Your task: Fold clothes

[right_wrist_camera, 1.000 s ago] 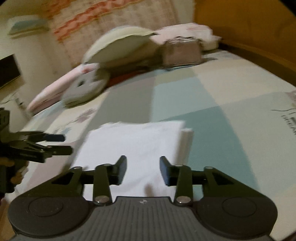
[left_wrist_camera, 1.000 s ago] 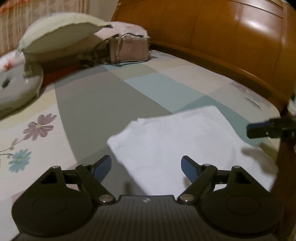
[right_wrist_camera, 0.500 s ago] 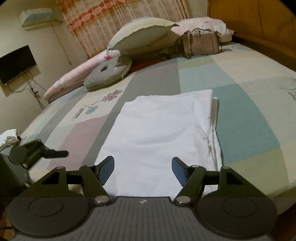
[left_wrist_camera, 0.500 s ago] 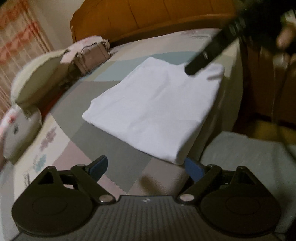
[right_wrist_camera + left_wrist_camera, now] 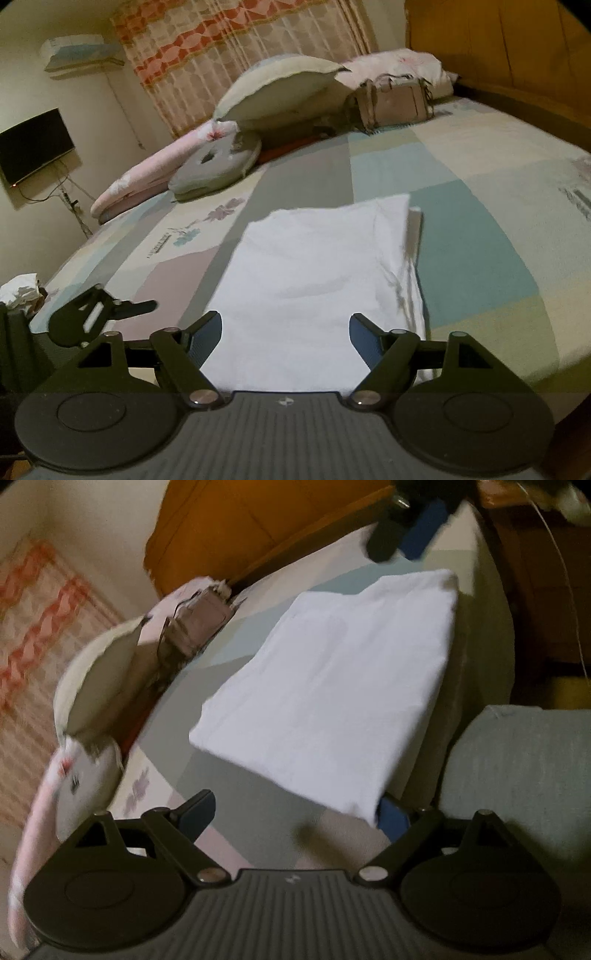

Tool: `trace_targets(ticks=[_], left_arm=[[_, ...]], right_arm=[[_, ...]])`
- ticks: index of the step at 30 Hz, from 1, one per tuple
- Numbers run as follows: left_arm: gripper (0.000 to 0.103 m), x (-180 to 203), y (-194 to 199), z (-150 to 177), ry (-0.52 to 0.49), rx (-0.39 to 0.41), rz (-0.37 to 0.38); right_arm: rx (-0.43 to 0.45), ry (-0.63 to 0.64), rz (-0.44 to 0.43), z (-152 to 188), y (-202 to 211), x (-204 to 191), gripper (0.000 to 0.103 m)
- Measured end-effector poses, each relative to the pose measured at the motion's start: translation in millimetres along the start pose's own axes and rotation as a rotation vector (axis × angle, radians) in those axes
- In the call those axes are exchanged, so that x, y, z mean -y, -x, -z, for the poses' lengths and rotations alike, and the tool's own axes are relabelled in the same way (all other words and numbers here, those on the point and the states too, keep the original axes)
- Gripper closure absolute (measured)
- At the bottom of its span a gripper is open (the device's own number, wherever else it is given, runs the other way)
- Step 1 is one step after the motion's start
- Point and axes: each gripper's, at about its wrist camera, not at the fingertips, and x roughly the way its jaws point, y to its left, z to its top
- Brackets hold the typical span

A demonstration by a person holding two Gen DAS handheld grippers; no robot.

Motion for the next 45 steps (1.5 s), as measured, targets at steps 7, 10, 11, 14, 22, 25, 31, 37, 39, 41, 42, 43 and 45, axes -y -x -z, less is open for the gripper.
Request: trace_targets(ticks=[7,10,11,14,22,25,31,37,39,41,42,43,45], left_arm=[[0.012,-21.5,16.5,-4.0,0.085,0.009,0.134],[0.012,-37.1,26.1,-8.9,0.157,0.047,0.227],[0.012,-38.6,24.7,-10.3,0.173,0.047,0.252],[0.012,-41.1,18.2,-14.5,0.214,0.039,0.325],[0.013,-47.7,0.8,-25.7,0.323,0.017,0.520],[0.012,-50.1,-5.7,-29.9,0.363,0.009,0.593],[0.012,-80.4,-37.9,-51.1,0.434,0.022,0.458],[0.012,-81.9,-85.6,-49.0,0.594,-0.068,0.465],[0.012,-77.2,-105.1,-44.9,0.602,-0.183,0.395],[0.012,-76.7,-105.1,-47.0,0.593,-0.183,0.369],[0.012,-79.4,-101.8,-49.4,0.603,-0.173,0.365],[0.012,-82.5,-98.0,-52.1,0.617,-0.163,0.363],[0.012,-90.0,-86.8,-58.9,0.633,-0.117,0.352]], right_arm=[[-0.024,0.110,0.036,10.3,-15.9,-0.6,0.022],[-0.048,0.151,0.069,15.4,-25.2,1.5,0.022],[-0.057,0.152,0.080,17.3,-27.7,4.2,0.022],[-0.074,0.111,0.091,22.0,-29.2,17.0,0.022],[-0.058,0.076,0.059,23.8,-19.3,25.3,0.022],[-0.046,0.087,0.043,21.3,-14.2,21.4,0.022],[-0.008,0.163,-0.010,7.8,-17.3,11.0,0.022],[-0.042,0.052,0.004,12.9,-39.3,43.8,0.022],[-0.036,0.033,-0.012,14.2,-35.4,46.1,0.022],[-0.037,0.017,-0.018,13.5,-33.4,47.1,0.022],[-0.039,0.011,-0.016,13.0,-33.1,47.1,0.022],[-0.041,0.008,-0.016,12.7,-33.0,47.0,0.022],[-0.046,0.010,-0.016,12.6,-33.8,46.2,0.021]])
